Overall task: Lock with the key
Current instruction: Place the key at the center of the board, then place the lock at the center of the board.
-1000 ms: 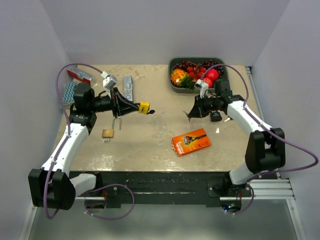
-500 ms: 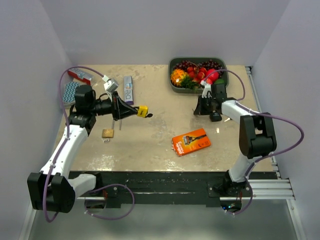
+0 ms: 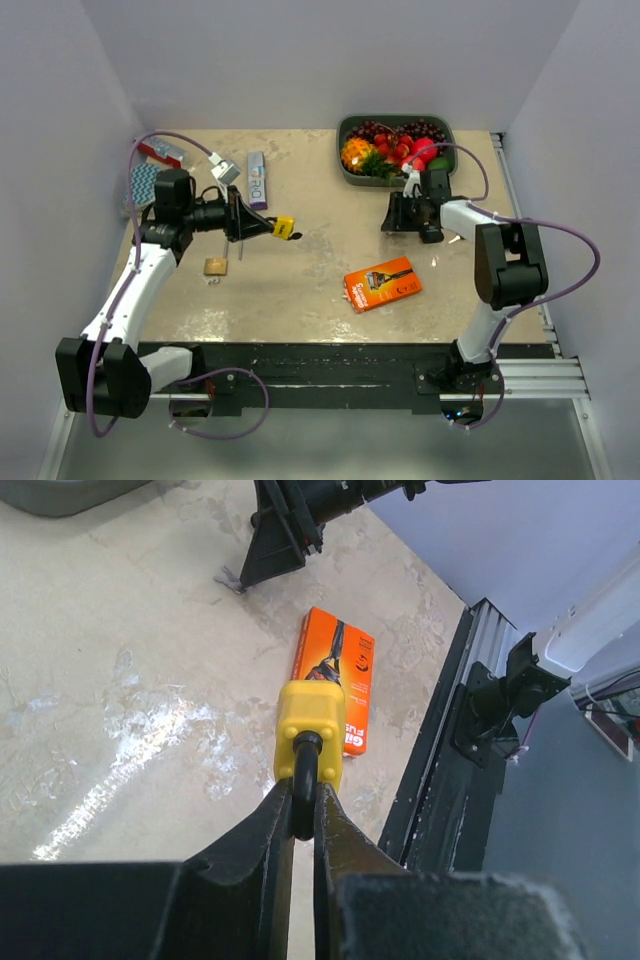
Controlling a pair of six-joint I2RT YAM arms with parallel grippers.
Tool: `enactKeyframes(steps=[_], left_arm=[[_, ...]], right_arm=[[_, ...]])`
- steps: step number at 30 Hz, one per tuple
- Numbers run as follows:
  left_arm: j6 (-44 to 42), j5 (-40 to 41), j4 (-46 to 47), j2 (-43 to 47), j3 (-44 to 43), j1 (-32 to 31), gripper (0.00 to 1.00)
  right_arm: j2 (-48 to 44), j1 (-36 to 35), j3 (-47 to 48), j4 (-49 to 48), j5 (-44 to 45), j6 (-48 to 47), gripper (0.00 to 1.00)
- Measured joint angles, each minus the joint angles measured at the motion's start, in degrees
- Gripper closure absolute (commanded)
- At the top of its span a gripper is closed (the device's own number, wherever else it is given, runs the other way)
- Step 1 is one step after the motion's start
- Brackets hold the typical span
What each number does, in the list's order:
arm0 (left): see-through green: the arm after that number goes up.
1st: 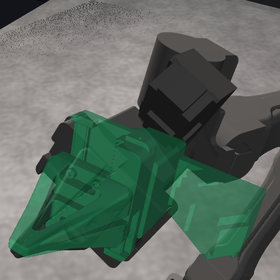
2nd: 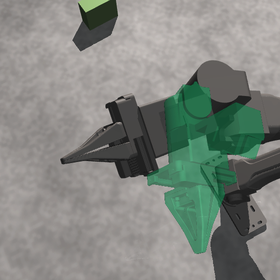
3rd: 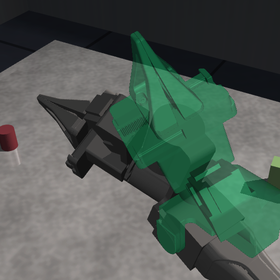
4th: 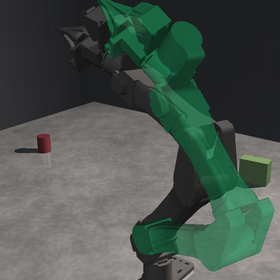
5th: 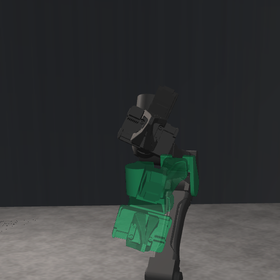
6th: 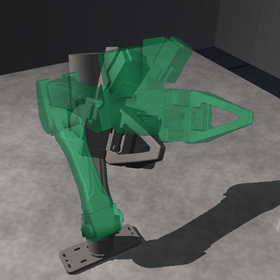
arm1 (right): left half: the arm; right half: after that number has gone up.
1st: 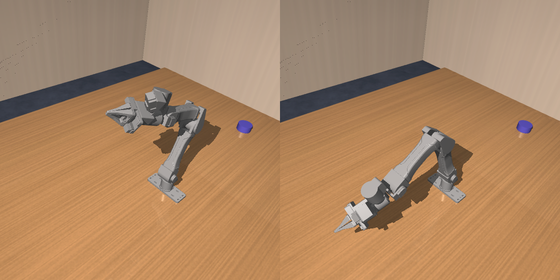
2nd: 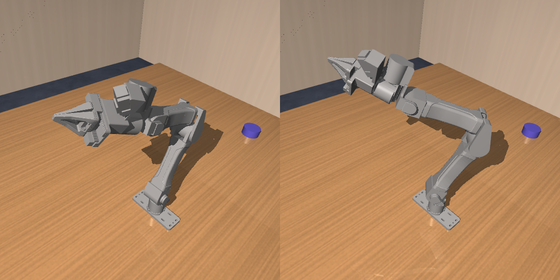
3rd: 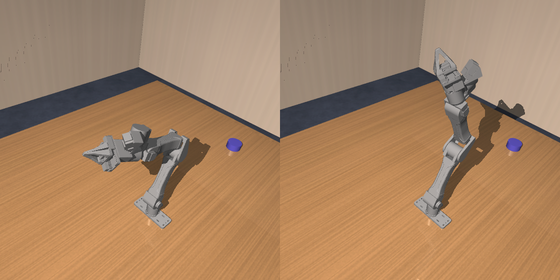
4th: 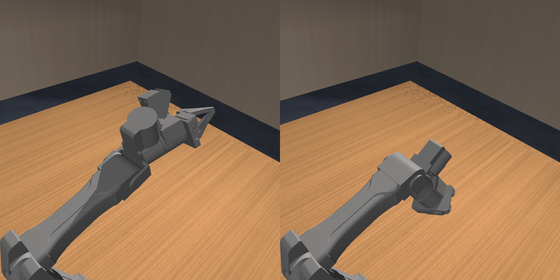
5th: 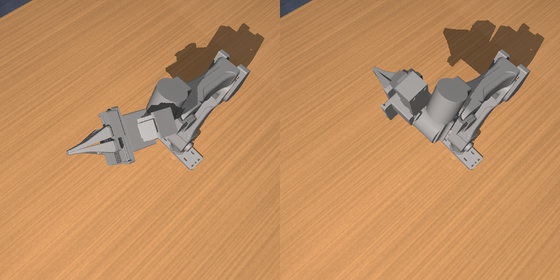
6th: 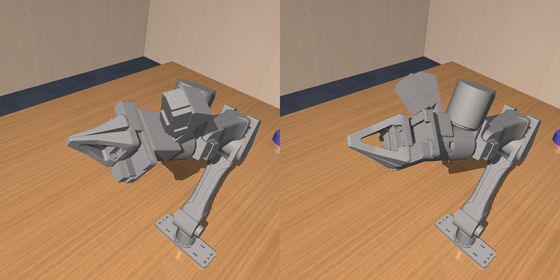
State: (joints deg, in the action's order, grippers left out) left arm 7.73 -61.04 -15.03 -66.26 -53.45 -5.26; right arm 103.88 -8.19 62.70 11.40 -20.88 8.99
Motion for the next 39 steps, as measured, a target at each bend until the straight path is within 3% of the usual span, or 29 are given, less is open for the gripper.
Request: enactKeyframes(steps=[1,6,7,9,15,23,29,39], left_arm=[[0.1,0.1,-0.6,-0.3,-0.3,0.0,1.0],[0.2,-2.0,-6.1,-5.8,-5.5,0.0,1.0],[0.2,-2.9,-6.7,-6.7,-6.0,0.0,1.0],[0.0,-4.9,-8.5,-7.3,-6.1,0.0,1.0],[0.2,-14.3,-9.0,-5.7,-6.1,0.0,1.0],[-4.0,-20.1,-14.1,-5.5,-7.0,-3.4,1.0],[-7.5,-20.8,-18.5,-5.5,-7.4,-5.0,1.0],[-9.1,-21.0,-20.7,-5.4,-8.3,-7.9,1.0]], right_arm=[[0.0,0.0,0.1,0.3,-0.3,-0.1,0.36],[-1.5,0.0,1.6,2.3,-3.7,-1.6,0.23],[-2.8,0.0,1.7,2.8,-4.7,-2.4,0.11],[-6.8,0.0,1.8,3.6,-8.4,-4.3,0.04],[-21.5,-3.3,2.8,4.0,-16.6,-13.6,0.01],[-42.4,-21.4,-2.0,3.6,-26.3,-29.2,0.01],[-45.8,-28.0,-2.2,7.4,-28.1,-40.6,0.01],[-46.2,-38.5,-5.5,6.3,-23.0,-50.3,0.01]])
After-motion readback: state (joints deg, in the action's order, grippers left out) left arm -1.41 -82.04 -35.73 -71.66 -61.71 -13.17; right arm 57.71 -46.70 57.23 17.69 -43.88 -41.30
